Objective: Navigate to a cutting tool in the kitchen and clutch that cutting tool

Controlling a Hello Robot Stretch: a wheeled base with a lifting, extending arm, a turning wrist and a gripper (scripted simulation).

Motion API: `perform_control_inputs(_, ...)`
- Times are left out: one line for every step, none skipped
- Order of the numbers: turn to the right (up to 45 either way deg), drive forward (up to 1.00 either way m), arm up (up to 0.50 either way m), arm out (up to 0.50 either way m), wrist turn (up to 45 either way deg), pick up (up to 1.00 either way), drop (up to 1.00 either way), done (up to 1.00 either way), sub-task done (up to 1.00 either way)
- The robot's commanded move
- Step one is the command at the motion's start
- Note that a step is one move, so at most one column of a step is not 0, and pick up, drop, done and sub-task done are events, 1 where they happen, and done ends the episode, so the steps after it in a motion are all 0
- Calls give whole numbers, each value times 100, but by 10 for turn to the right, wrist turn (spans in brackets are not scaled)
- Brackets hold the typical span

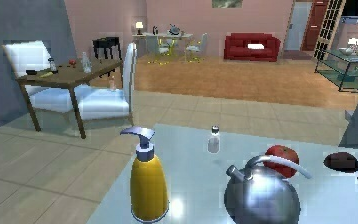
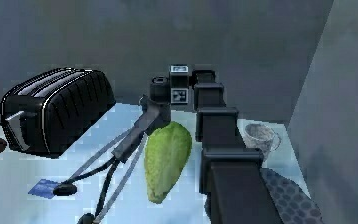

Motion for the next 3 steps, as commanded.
perform_control_inputs(0,0,0,0,450,0,0,0,0)
perform_control_inputs(0,0,0,0,450,0,0,0,0)
perform_control_inputs(0,0,0,0,90,0,0,0,0)
